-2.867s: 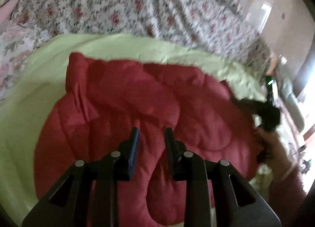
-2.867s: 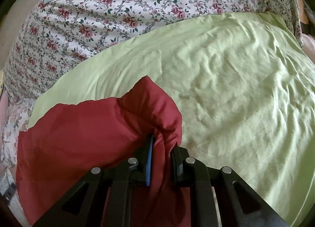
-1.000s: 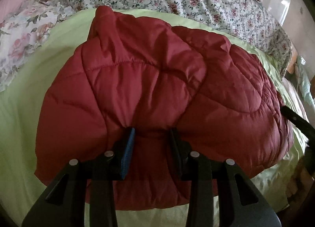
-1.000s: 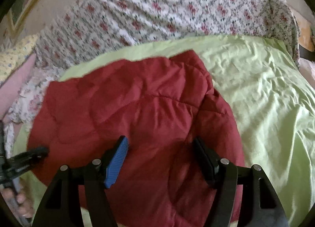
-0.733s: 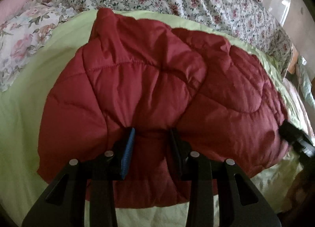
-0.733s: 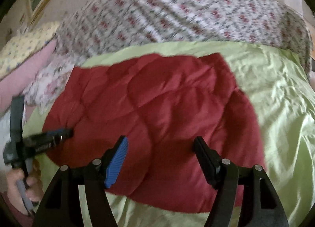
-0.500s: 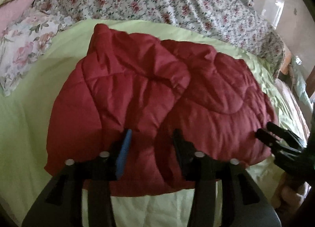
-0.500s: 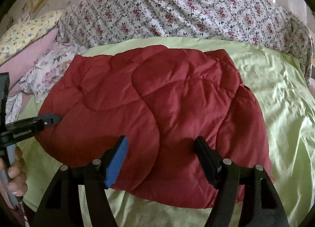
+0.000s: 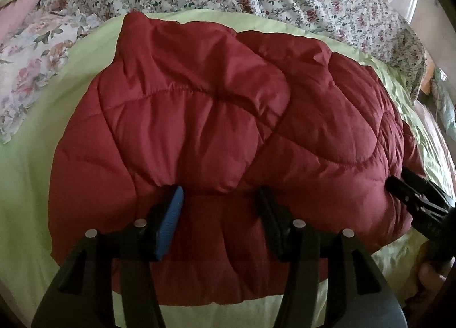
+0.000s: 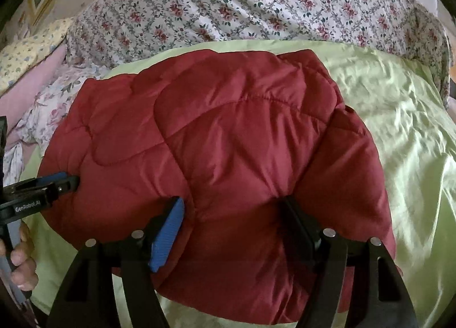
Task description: Fold large clothes
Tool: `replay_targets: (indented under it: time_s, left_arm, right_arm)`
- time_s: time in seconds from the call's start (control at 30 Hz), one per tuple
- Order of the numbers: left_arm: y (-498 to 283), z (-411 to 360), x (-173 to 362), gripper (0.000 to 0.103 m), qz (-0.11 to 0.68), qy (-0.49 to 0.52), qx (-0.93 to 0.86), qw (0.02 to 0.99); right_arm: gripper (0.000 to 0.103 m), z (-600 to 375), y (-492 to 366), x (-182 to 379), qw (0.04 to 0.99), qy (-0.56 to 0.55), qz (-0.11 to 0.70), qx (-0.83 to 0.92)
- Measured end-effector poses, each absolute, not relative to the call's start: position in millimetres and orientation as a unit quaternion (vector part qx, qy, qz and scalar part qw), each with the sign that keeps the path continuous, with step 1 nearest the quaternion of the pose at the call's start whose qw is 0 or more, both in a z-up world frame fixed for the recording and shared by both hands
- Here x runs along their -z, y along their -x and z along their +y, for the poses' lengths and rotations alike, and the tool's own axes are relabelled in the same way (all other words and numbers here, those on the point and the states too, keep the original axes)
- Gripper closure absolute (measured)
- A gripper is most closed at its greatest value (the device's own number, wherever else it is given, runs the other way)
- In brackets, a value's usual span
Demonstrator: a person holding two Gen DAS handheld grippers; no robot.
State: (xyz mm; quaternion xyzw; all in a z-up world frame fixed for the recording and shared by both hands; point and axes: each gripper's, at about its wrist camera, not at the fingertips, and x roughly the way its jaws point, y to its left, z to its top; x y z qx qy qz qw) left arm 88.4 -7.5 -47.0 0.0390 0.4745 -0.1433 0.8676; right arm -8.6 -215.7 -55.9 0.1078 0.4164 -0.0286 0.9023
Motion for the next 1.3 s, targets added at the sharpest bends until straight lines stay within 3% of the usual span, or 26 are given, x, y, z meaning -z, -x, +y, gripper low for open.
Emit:
replay_targets:
  time_s: [0.8,1.3]
  left_arm:
    - [-93,-16,47,0.049,0.478,-0.062,0.131,0.866]
    - [-95,-12,35,0.049,0.468,-0.053,0.132,0.872]
  right_arm:
    - [0.029,-213,-4,30,0.909,-0.117,0.4,0.017]
    - [0.025,-215,-35,54,0.903,-0.09,0.419,0.024]
